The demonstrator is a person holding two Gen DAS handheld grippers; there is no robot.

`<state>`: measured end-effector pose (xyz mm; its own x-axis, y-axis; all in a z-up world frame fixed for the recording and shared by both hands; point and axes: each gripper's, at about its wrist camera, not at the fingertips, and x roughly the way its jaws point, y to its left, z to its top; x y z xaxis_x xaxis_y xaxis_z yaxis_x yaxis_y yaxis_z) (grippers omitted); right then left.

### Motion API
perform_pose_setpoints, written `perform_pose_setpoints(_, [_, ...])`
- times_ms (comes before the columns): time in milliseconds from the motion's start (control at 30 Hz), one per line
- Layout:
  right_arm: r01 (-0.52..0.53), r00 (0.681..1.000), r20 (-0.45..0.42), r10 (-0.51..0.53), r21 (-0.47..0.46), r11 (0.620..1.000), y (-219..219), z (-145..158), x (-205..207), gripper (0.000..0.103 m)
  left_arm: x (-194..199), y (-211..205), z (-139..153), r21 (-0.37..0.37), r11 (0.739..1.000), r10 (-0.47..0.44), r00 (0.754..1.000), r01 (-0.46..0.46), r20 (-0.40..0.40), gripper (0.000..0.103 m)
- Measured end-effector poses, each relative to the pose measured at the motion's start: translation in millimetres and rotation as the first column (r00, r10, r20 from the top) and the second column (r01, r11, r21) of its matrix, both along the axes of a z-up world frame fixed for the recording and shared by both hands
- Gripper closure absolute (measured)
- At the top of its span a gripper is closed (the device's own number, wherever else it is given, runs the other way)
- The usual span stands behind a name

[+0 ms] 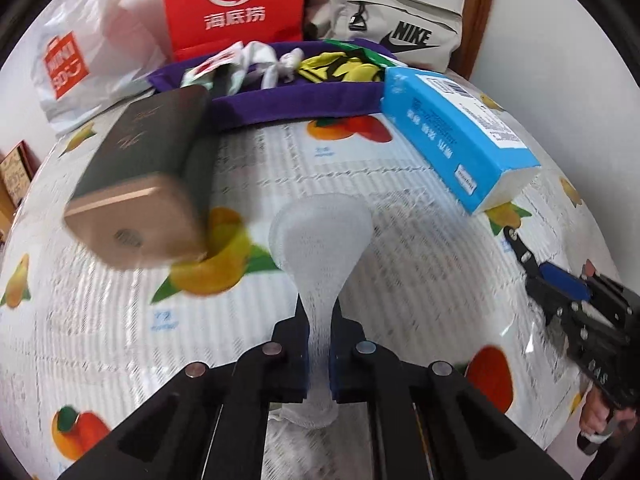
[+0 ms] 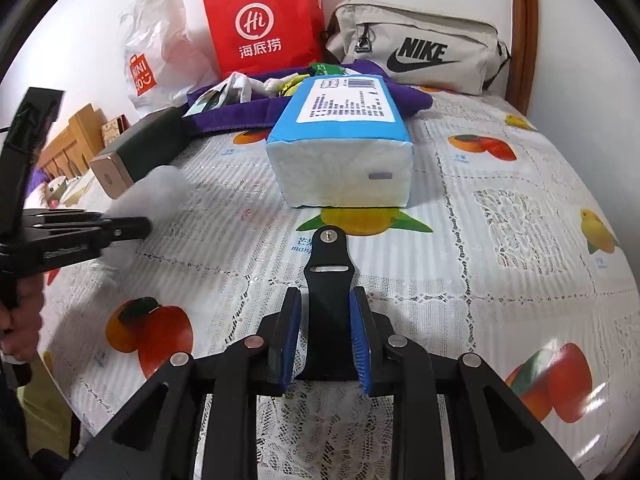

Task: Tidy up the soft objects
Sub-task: 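Carry the mesh bag and black strap over the purple towel with both tools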

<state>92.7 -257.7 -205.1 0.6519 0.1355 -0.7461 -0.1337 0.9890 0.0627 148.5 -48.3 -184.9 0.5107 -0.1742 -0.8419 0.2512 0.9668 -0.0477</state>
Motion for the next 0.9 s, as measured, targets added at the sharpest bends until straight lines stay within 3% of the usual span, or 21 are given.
perform_pose_setpoints(100, [0.015,1.0,0.002,-0.015,-0.01,1.0,0.7,0.5,0.7,0.082,-10.1,11.8,0.4,-0.006,1.0,0.012,1.0,-0.012,-0.003,0.097])
perform_pose_setpoints(400, [-0.01,1.0,-0.002,0.01,-0.013,1.0,10.4,14.3,-6.8,0.082,-27.7,47.2,8.6,-0.05,0.996,0.077,0.997,-0.077,0.0,0.098])
perform_pose_setpoints(900, [-0.048,0.992,0.117,0.047,0.005,0.999,28.0,83.4,-17.5,0.082,-39.3,73.5,60.6,-0.131,0.986,0.118,0.99,-0.106,0.083,0.098])
